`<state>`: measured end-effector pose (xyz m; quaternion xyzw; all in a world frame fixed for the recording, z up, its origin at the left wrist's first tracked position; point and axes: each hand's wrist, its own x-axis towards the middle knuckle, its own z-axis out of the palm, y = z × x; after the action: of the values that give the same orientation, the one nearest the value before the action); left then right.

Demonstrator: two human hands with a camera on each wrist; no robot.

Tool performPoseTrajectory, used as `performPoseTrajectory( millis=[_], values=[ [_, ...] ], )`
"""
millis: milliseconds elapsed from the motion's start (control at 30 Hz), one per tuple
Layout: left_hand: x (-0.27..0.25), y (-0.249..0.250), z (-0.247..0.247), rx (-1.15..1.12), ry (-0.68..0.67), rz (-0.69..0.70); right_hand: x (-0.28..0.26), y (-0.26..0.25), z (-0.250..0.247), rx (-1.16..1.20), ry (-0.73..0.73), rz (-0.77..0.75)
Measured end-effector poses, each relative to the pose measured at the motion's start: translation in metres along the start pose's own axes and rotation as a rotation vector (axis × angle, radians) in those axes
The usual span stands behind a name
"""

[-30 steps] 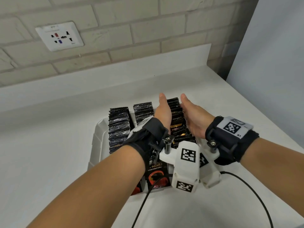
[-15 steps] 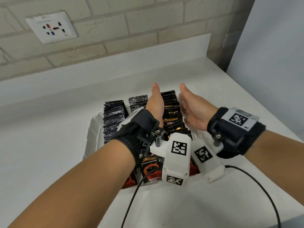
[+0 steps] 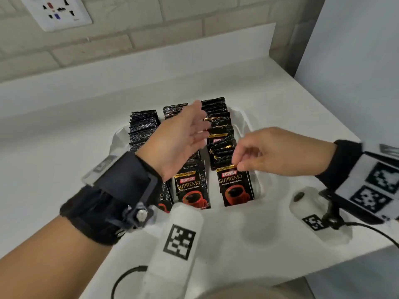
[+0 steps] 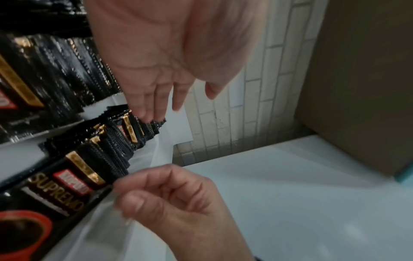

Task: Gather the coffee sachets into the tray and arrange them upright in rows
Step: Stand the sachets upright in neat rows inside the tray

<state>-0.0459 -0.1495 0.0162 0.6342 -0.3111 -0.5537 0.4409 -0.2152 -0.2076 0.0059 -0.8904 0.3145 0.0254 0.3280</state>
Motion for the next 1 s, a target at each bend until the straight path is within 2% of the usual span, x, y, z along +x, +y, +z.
performPoseTrajectory(
  millis=[167, 267, 433, 700, 900, 1000],
  values=[
    [-0.004, -0.003, 0.003, 0.076, 0.045, -0.013, 0.006, -0.016, 0.023, -0.208, -0.371, 0.016],
    [-0.001, -0.002, 0.001, 0.004, 0.066, -0.032, 0.017, -0.017, 0.034, -0.279, -0.478, 0.068],
    [0.005, -0.009, 0.010, -0.088, 0.063, -0.082, 0.024, -0.019, 0.033, -0.219, -0.444, 0.107],
    [0.018, -0.022, 0.034, -0.177, 0.074, -0.032, 0.016, -0.006, 0.032, -0.109, -0.409, 0.070],
    [0.030, -0.029, 0.045, -0.258, 0.141, -0.061, 0.003, 0.001, 0.016, 0.167, -0.233, 0.045],
    [0.033, -0.031, 0.046, -0.289, 0.102, -0.052, -0.001, 0.002, 0.003, 0.380, -0.018, 0.060]
  ],
)
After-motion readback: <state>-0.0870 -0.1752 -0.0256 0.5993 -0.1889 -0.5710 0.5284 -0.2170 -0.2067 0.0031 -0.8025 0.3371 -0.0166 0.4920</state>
